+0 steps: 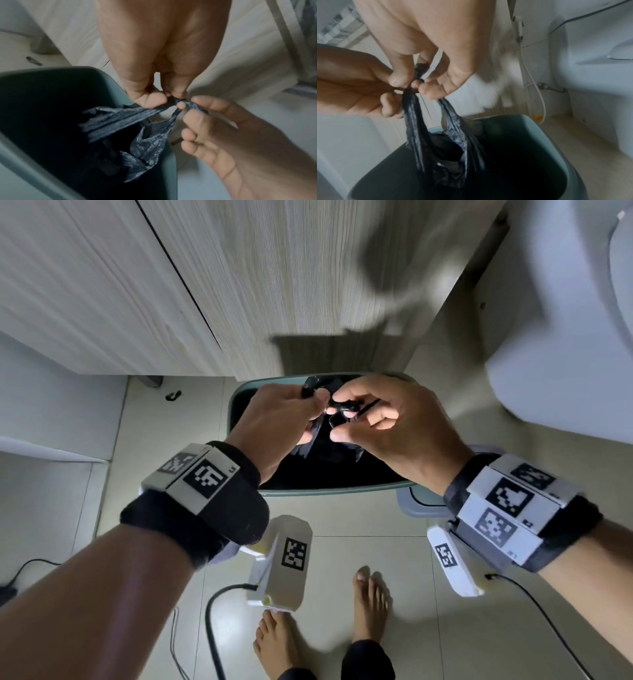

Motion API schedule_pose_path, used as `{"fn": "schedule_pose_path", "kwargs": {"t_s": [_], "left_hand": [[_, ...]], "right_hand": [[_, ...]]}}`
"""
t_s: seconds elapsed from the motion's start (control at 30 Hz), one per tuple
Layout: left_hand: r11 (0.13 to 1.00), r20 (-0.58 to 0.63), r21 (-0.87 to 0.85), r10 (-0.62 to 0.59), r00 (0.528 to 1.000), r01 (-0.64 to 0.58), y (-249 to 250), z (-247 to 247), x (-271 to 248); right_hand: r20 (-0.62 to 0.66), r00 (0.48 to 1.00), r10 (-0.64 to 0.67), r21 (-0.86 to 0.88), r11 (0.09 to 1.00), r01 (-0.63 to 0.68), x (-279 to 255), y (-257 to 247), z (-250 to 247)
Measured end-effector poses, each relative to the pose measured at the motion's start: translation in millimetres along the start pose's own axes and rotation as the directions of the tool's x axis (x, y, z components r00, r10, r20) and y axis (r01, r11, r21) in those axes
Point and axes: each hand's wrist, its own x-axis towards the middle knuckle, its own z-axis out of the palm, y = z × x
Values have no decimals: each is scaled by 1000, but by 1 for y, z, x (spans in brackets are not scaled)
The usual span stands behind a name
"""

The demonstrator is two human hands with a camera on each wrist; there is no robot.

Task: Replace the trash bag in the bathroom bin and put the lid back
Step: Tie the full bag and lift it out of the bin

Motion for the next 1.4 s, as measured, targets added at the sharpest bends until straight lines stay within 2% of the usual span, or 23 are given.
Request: {"fn": "schedule_pose_path", "kwargs": {"t_s": [0.1, 0.13, 0.2, 0.27, 0.4, 0.47, 0.63, 0.9, 1.0, 1.13, 1.23, 1.3, 1.33, 1.37, 1.4], "left_hand": [[1000, 3, -1, 31, 1000, -31, 1, -1, -1], [999, -30, 0, 43, 999, -43, 1, -3, 1], [995, -176, 73, 78, 981, -66, -6, -11, 5], [991, -301, 132, 67, 951, -28, -16, -21, 8], [972, -416, 217, 10, 910, 89, -43, -31, 15], [969, -467, 202, -34, 884, 145, -56, -35, 16], [947, -557, 196, -108, 824, 256, -74, -45, 19], [925, -605, 214, -127, 786, 314, -84, -52, 24], [938, -564, 217, -106, 819, 271, -88, -56, 23], [928, -462, 309, -44, 886, 207, -89, -62, 12], [916, -454, 359, 4, 891, 179, -97, -71, -8], [914, -449, 379, 44, 893, 145, -112, -76, -27], [894, -408, 428, 62, 911, 131, -120, -84, -39], [871, -356, 465, 24, 934, 155, -128, -90, -53], [845, -296, 485, -83, 952, 224, -144, -90, -66]], "right_hand": [[-51, 996, -72, -23, 997, 70, 3, -2, 3], [-65, 995, -70, -57, 996, 67, 6, 0, 1], [-96, 995, -39, -116, 993, 28, 11, 11, -5], [-131, 991, 2, -148, 989, -22, 14, 25, -14], [-149, 987, 60, -351, 930, -110, 10, 56, -25], [-179, 976, 126, -390, 902, -188, 8, 68, -27], [-225, 955, 195, -473, 835, -282, 6, 80, -24], [-287, 912, 294, -494, 770, -404, 7, 84, -27], [-260, 913, 314, -489, 772, -405, 5, 90, -31], [-220, 931, 291, -522, 771, -364, -4, 88, -31], [-233, 956, 177, -661, 692, -289, -10, 80, -29], [-216, 972, 92, -661, 719, -215, -13, 72, -21], [-188, 980, 62, -647, 743, -171, -14, 68, -14], [-150, 987, 47, -642, 755, -134, -15, 63, -5], [-110, 993, 41, -642, 759, -103, -15, 59, 4]]}}
